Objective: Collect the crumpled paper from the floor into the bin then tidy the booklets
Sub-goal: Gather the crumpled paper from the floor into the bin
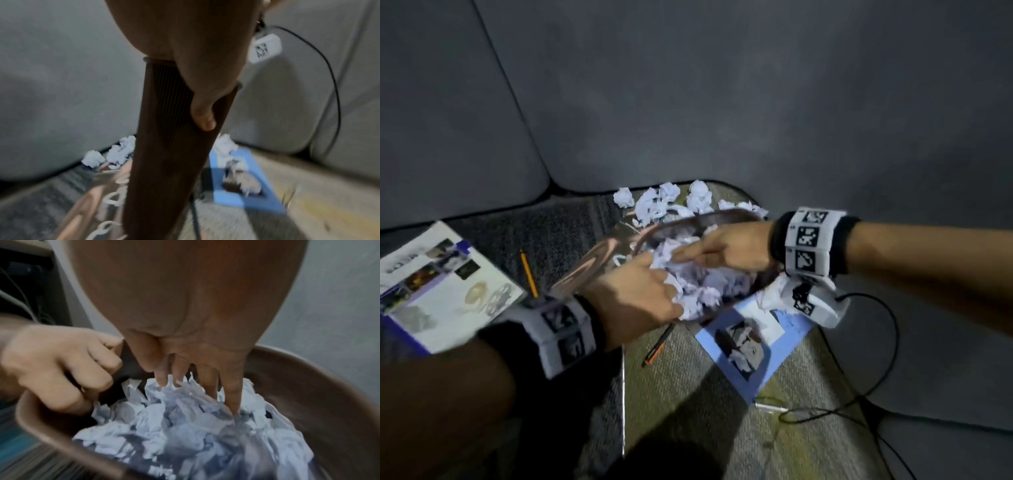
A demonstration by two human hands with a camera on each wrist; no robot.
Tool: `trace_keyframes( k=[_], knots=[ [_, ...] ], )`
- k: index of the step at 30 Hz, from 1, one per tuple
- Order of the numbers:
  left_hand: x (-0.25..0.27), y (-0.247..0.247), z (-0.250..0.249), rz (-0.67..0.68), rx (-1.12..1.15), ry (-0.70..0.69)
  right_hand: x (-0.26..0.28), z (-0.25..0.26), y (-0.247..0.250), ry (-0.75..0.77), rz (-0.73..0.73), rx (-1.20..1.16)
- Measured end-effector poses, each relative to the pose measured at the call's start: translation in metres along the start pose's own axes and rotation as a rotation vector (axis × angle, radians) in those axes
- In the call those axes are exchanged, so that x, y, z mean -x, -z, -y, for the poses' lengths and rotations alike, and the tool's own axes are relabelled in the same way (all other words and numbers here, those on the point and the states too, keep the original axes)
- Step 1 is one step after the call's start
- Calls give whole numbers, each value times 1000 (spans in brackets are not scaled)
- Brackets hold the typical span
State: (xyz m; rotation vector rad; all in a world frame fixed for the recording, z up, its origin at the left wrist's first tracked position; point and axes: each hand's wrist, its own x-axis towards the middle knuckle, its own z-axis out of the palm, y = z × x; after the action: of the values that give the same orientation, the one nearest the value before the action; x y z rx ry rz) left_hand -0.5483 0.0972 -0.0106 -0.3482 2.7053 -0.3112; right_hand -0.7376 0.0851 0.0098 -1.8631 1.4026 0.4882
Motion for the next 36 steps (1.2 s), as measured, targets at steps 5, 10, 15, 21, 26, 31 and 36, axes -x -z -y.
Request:
trace_keyframes(
  k=[5,10,15,21,26,31,36],
  knots=[
    [-7,6,15,-122,24,35,14,14,9,-4,-260,44],
    [12,13,42,-119,52,41,18,28,20,-97,-385,-82],
    [33,4,65,-173,121,63,21,39,33,-154,-414,-159],
    [43,8,81,-122,272,103,29,28,35,-230,-497,-241],
    [25,-14,79,-98,278,153,7,-14,6,-213,-690,-383],
    [-5,-54,76,-189,342,248,-18,-74,-41,-100,-1040,-219],
    [-15,-79,86,-260,459,290,-31,-131,-154,-352,-269,-43]
  ],
)
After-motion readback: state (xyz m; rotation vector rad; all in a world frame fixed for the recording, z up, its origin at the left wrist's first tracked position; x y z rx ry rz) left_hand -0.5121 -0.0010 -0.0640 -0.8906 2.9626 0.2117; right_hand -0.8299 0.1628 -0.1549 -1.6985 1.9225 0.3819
